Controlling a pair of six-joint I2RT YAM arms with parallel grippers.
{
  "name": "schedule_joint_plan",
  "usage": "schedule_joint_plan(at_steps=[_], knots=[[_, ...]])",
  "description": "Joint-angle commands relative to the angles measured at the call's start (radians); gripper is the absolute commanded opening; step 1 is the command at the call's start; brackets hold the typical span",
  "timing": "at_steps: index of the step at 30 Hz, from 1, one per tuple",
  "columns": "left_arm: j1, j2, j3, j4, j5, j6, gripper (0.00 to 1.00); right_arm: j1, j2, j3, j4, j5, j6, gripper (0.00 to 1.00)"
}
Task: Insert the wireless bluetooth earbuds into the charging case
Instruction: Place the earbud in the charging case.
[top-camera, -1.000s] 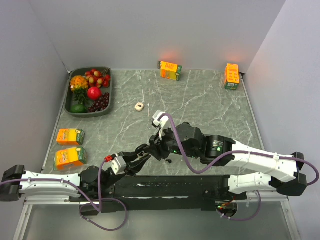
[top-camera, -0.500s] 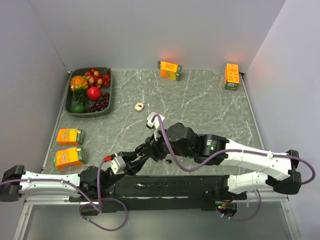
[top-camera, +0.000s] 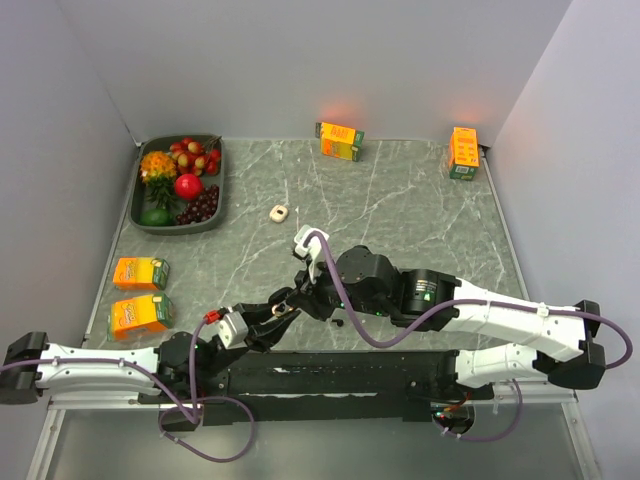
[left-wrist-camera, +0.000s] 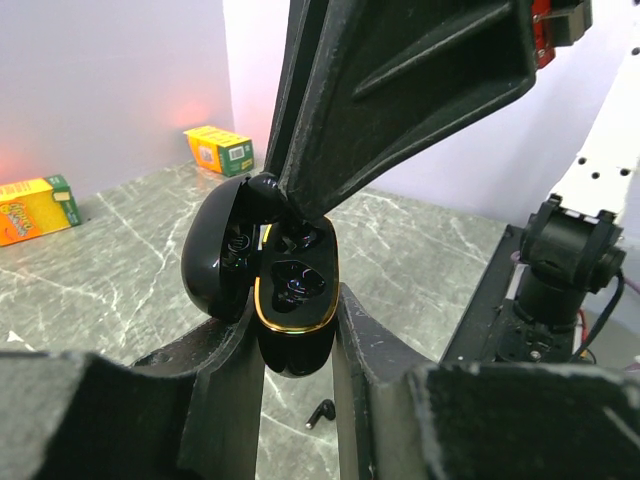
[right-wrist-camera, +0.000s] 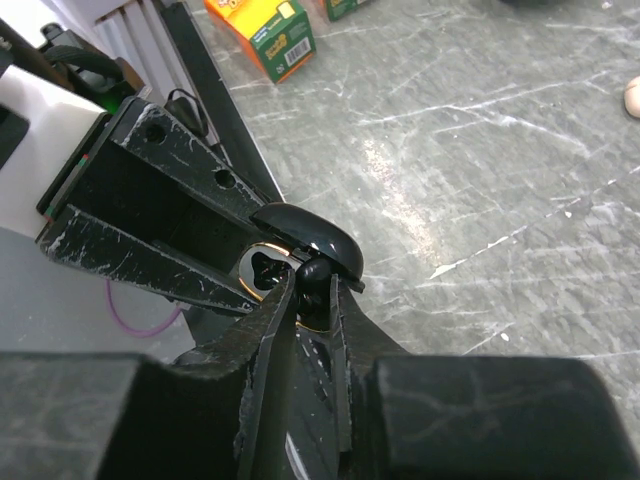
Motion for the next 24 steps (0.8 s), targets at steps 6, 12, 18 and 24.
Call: schedule_joint_plan(at_steps=[6,12,18,24], knots=[[-0.002,-0.03,0.028,0.047,0.052,-0.011,0.01,0.004,-0.078,-0.035,0.056,-0.089,-0.091,0.11],[-0.002,-0.047,0.02,0.065,0.087,-0.004,0.01,0.005,-0.108,-0.069,0.077,-0.217,-0.168,0.06],[-0.002,-0.068,0.013,0.07,0.106,0.001,0.01,-0.005,-0.134,-0.079,0.048,-0.28,-0.239,0.04],[-0.002,-0.07,0.013,0.074,0.12,0.005,0.01,-0.019,-0.136,-0.066,-0.012,-0.312,-0.285,0.09]])
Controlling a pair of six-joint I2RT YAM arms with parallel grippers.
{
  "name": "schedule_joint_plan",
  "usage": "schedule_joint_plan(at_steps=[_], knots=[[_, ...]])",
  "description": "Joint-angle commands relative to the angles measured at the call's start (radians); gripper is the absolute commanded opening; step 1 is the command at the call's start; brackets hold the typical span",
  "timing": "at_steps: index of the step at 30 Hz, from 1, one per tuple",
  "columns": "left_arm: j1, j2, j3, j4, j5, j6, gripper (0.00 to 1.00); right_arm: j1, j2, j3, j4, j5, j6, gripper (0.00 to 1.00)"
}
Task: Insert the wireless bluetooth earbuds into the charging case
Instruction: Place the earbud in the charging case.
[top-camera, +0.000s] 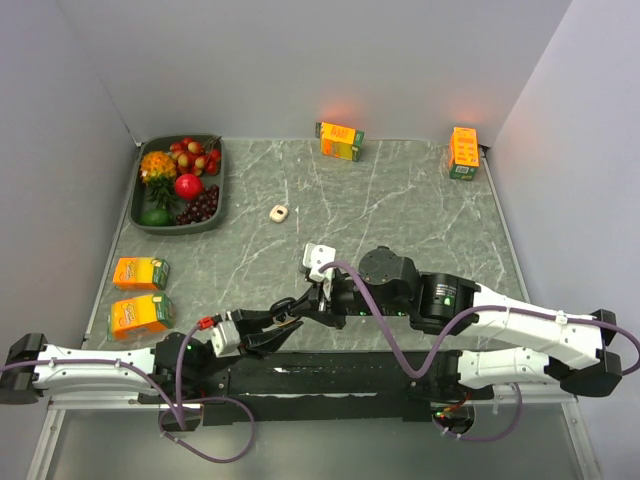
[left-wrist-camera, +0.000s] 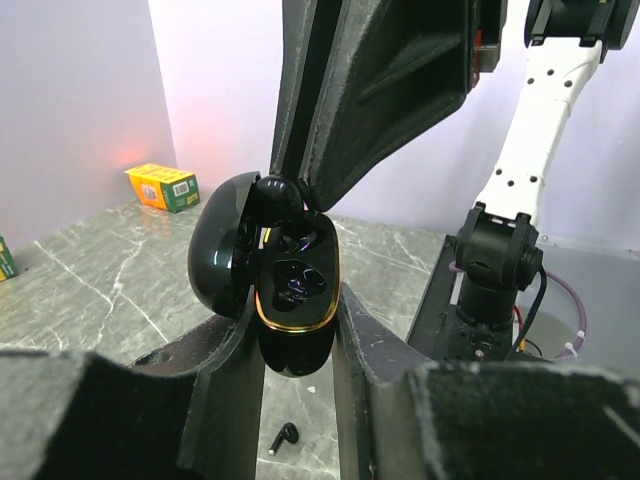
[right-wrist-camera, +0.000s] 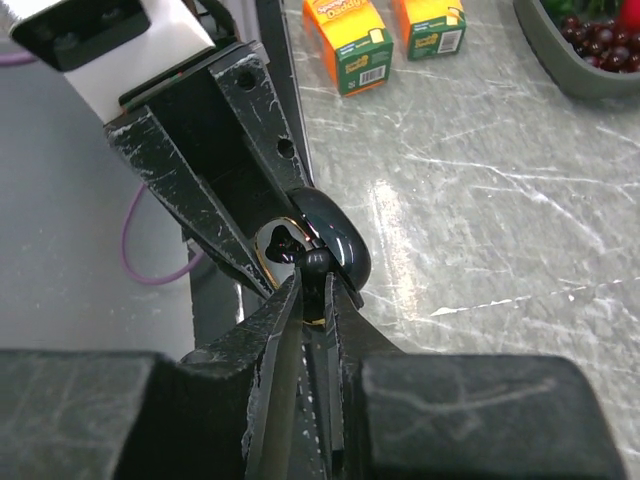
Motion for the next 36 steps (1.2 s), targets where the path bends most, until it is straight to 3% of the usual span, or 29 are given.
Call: schedule_joint_plan(at_steps=[1,5,6,9,15,24,28,36], knots=[[0.003,-0.013,0.013,0.081,-0.021,0.008,0.01,-0.007,-0.03,0.008,-0.074,-0.069,-0.054,0.1],[0.003,-0.012,0.016,0.077,-0.028,0.005,0.01,-0.007,-0.05,0.003,-0.066,-0.057,-0.05,0.19],[0.003,-0.012,0.014,0.077,-0.028,0.003,0.01,-0.008,-0.056,0.002,-0.059,-0.044,-0.045,0.29],[0.003,-0.005,0.019,0.066,-0.043,-0.003,0.01,-0.007,-0.082,0.0,-0.017,-0.017,-0.007,0.45],[0.002,0.018,0.025,0.077,-0.061,-0.001,0.01,-0.007,-0.065,0.025,0.004,0.081,0.084,0.57],[0.003,0.051,0.037,0.072,-0.08,-0.005,0.01,0.001,0.018,0.077,0.024,0.196,0.185,0.53],[0.003,0.047,0.036,0.072,-0.092,-0.009,0.01,0.001,0.054,0.112,-0.003,0.189,0.194,0.46],[0.003,0.06,0.037,0.084,-0.107,-0.011,0.01,0.001,0.082,0.133,-0.034,0.184,0.225,0.46]])
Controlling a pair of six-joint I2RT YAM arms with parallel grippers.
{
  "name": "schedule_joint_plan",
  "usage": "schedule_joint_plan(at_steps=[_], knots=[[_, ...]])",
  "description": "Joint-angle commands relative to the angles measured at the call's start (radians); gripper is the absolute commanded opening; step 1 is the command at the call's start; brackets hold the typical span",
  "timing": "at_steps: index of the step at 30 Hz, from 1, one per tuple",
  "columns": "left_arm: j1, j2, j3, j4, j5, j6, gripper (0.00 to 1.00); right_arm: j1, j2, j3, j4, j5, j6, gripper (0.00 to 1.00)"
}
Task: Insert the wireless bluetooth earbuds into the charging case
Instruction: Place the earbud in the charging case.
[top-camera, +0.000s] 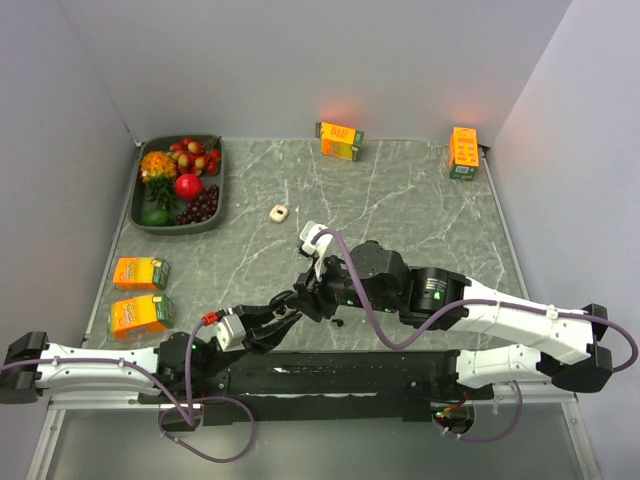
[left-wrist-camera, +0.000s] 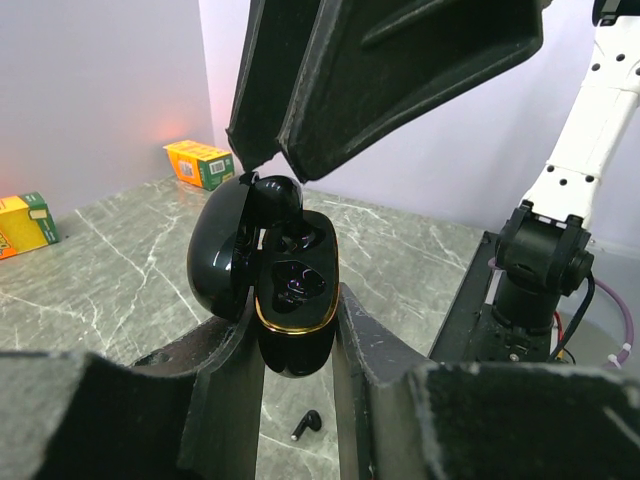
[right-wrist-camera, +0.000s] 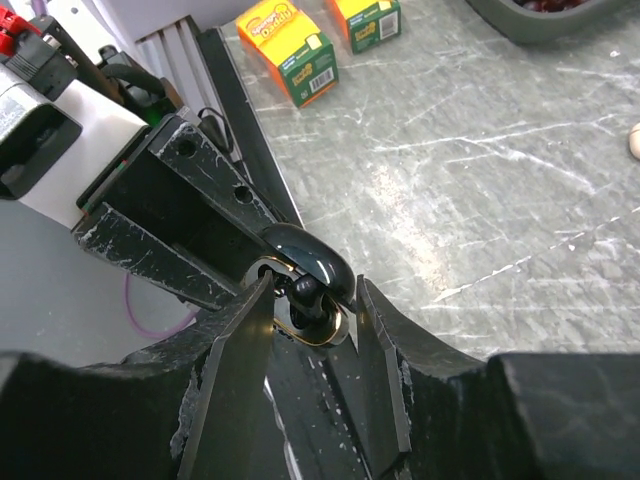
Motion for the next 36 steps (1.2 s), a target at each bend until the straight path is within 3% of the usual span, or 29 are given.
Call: schedule_joint_plan(at_steps=[1,28,36], knots=[[0.002,0.015,0.039,0.061,-0.018,-0.008,0.01,0.007,0.023,0.065,-0.017,0.01,0.027,0.46],[0.002,0.001,0.043,0.049,-0.024,-0.006,0.01,0.009,0.09,0.102,-0.132,-0.043,0.01,0.38],[0.002,0.009,0.042,0.058,-0.024,-0.009,0.01,0.006,0.089,0.108,-0.13,-0.028,0.025,0.55]])
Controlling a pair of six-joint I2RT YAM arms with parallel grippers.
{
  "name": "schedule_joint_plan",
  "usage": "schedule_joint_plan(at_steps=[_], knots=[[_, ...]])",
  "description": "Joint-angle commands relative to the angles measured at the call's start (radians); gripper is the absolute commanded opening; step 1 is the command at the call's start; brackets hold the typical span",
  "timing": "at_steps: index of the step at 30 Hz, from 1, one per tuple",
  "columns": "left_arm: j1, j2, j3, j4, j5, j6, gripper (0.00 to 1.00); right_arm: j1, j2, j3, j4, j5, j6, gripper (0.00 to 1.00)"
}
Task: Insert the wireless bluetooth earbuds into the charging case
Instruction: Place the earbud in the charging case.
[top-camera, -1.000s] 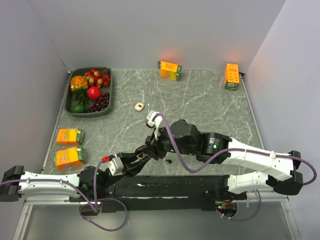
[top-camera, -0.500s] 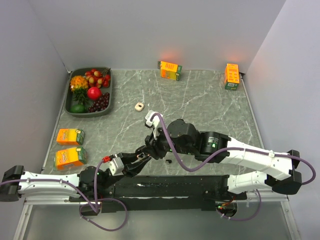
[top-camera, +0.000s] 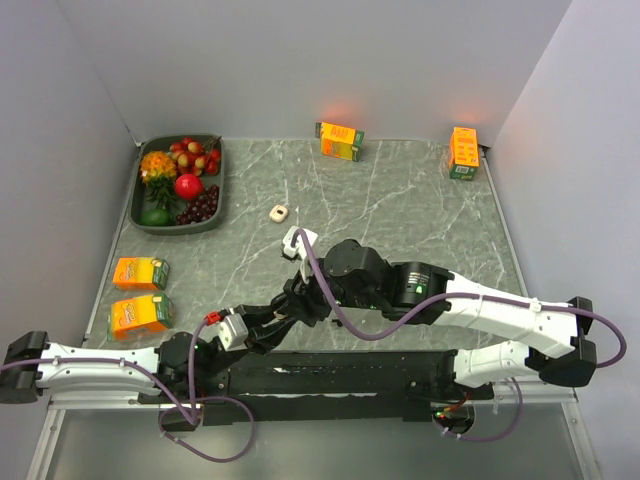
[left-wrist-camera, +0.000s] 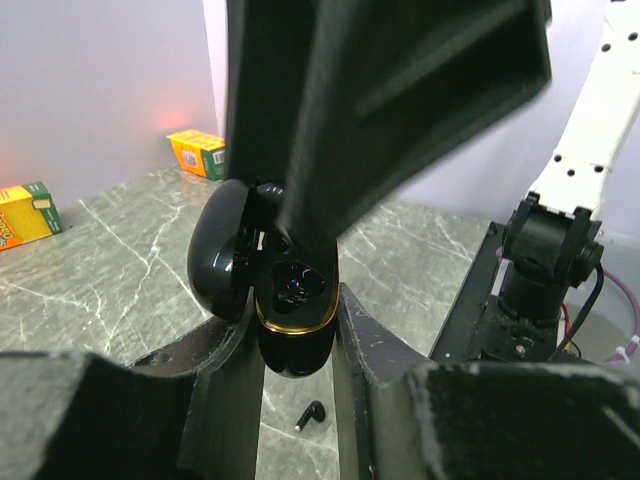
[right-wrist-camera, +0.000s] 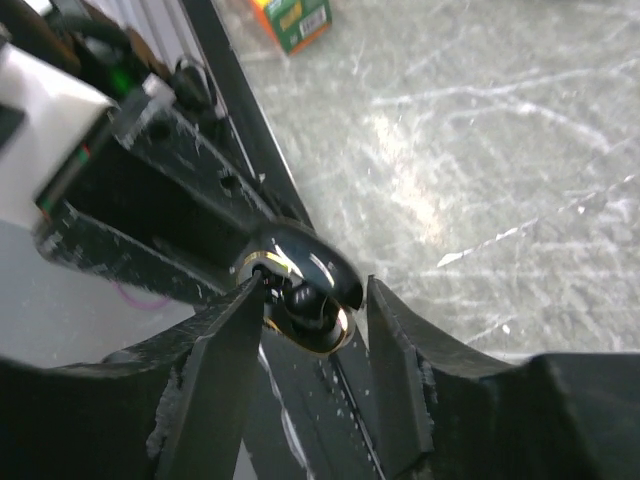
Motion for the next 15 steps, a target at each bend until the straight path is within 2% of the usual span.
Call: schedule_joint_plan(at_steps=[1,11,15], knots=[[0.002,-0.002,0.04,0.076,-0.012,-0.008,0.01,0.006,-0.008,0.032,-0.007,-0.001,0.021,0.56],[0.002,-0.005,0.036,0.072,-0.012,-0.008,0.01,0.003,-0.014,0.059,0.01,0.055,0.021,0.57],[0.002,-0.019,0.031,0.064,-0.015,-0.013,0.01,-0.006,-0.068,0.038,0.038,0.085,0.042,0.59]])
